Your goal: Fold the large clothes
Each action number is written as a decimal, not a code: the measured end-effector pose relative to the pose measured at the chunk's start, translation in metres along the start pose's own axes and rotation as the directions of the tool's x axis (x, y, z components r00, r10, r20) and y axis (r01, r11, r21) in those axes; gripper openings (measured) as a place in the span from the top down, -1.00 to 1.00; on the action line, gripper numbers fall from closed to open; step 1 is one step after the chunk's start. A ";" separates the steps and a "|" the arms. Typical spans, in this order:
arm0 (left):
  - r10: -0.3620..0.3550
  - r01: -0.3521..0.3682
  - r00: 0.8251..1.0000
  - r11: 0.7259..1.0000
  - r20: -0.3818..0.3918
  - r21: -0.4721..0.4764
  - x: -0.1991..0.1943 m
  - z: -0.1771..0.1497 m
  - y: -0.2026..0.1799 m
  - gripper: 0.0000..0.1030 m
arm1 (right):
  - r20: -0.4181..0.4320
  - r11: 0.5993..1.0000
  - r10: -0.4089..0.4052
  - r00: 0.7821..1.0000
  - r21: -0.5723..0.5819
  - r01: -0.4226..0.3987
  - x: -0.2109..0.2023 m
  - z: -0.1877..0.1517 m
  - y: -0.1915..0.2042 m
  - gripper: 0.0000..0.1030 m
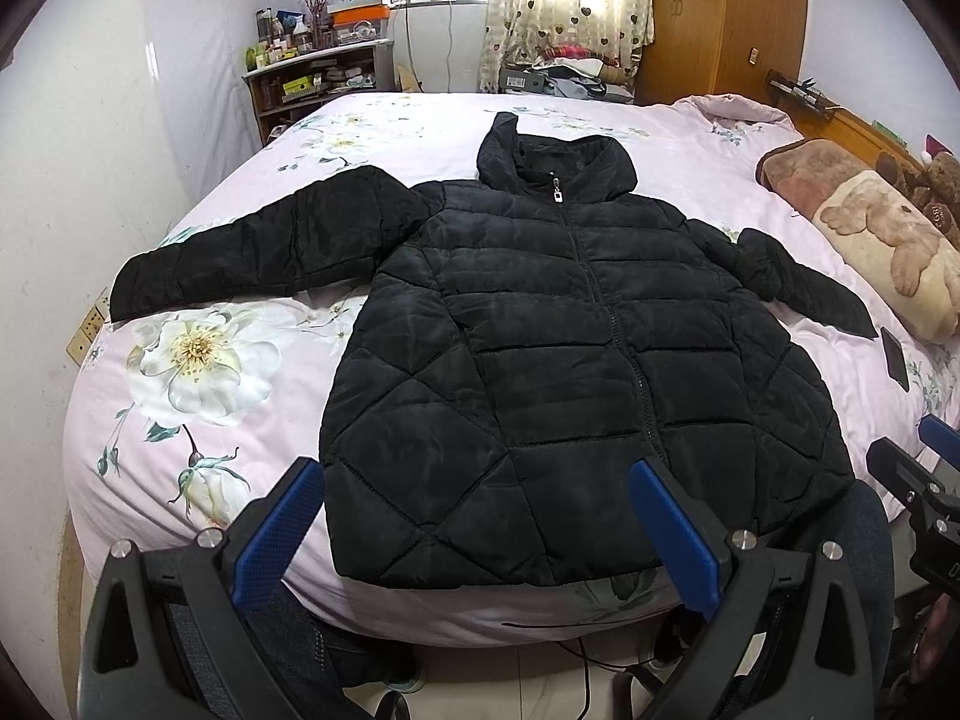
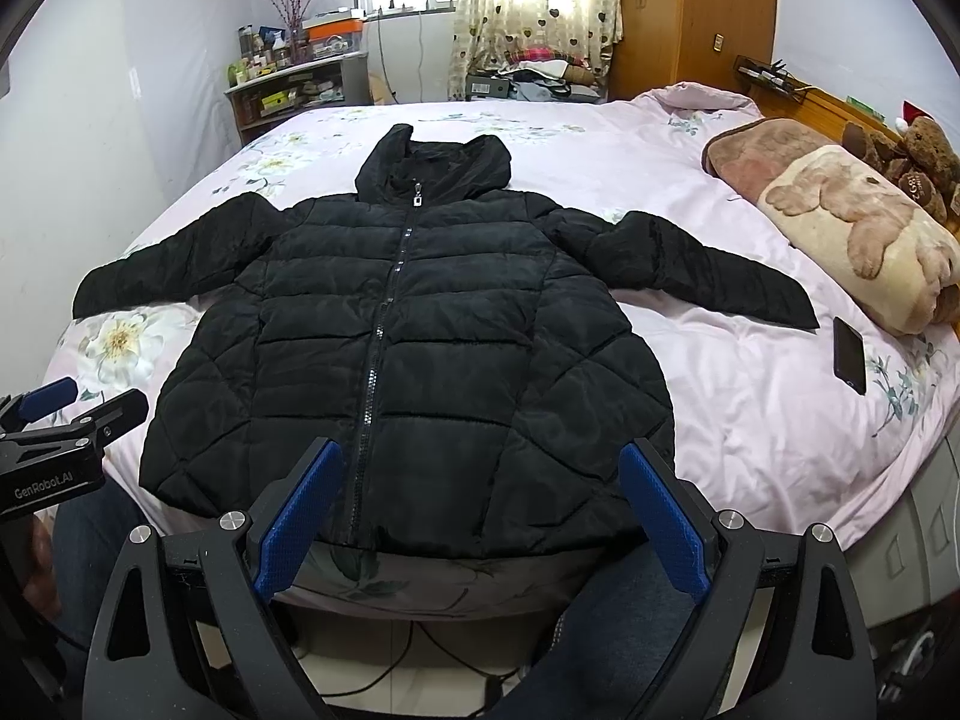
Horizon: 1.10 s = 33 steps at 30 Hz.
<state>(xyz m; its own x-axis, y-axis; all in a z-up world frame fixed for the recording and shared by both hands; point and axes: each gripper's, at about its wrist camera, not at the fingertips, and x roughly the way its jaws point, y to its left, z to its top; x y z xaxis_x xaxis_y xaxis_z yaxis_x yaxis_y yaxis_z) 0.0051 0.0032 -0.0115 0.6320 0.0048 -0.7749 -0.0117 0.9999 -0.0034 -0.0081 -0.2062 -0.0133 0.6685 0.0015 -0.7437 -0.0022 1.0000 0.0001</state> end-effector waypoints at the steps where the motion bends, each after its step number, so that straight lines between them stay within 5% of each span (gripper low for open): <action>1: 0.000 0.000 1.000 1.000 0.000 0.000 0.000 0.000 0.000 -0.99 | 0.000 1.000 0.000 1.000 0.000 0.000 0.000 -0.001 0.001 -0.82; 33: 0.005 -0.005 0.999 1.000 -0.054 -0.006 0.026 0.006 0.003 -0.99 | -0.024 1.000 0.010 1.000 0.001 -0.010 0.018 0.006 -0.001 -0.82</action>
<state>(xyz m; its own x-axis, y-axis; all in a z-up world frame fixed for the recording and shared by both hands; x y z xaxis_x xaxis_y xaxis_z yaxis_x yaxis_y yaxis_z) 0.0255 0.0066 -0.0278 0.5889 0.0090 -0.8082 -0.0193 0.9998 -0.0030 0.0088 -0.2076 -0.0227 0.6505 0.0112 -0.7595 -0.0077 0.9999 0.0081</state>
